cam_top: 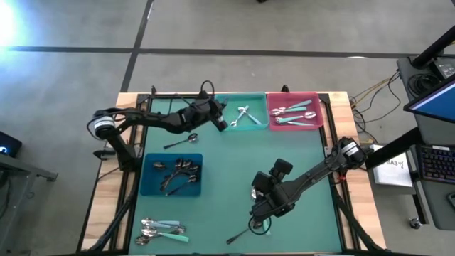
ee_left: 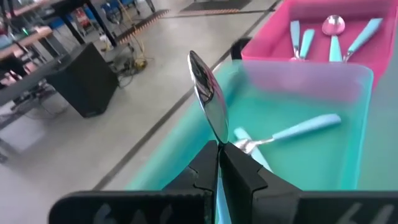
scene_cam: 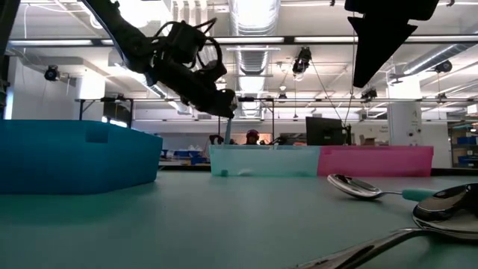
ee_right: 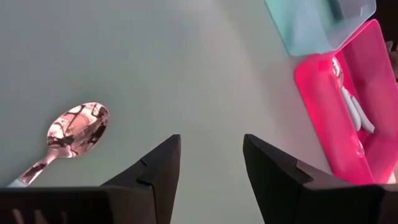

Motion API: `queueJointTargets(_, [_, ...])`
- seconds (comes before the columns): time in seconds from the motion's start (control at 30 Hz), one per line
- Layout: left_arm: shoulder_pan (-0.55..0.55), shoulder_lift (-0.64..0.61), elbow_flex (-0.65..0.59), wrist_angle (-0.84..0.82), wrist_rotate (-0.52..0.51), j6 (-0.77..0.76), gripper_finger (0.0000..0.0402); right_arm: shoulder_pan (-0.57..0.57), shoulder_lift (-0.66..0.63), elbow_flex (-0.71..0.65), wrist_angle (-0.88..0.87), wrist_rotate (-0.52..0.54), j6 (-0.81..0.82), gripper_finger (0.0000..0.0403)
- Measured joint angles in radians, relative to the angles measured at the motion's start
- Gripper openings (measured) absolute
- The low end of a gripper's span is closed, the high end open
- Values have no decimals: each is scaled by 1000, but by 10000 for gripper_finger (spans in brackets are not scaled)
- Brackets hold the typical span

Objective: Sort silverware by color (type)
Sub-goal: Put the right blue spoon into the light blue bin

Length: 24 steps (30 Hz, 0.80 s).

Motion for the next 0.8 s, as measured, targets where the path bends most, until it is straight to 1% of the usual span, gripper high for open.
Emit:
queueJointTargets(0.33, [0, 14, 0, 1, 8, -70, 0, 0, 0, 0, 11, -16, -4, 162])
queueJointTargets(0.5, [0, 14, 0, 0, 96, -80, 2, 0, 0, 0, 17, -24, -16, 162])
queueJointTargets(0.57, [0, 14, 0, -5, 129, -80, 11, 0, 0, 0, 17, -29, -18, 160])
queueJointTargets(0.67, [0, 14, 0, -4, 166, -80, 34, 0, 0, 0, 17, -69, -23, 160])
queueJointTargets(0.8, [0, 14, 0, -2, 165, -80, 75, 0, 0, 0, 19, -109, -23, 160])
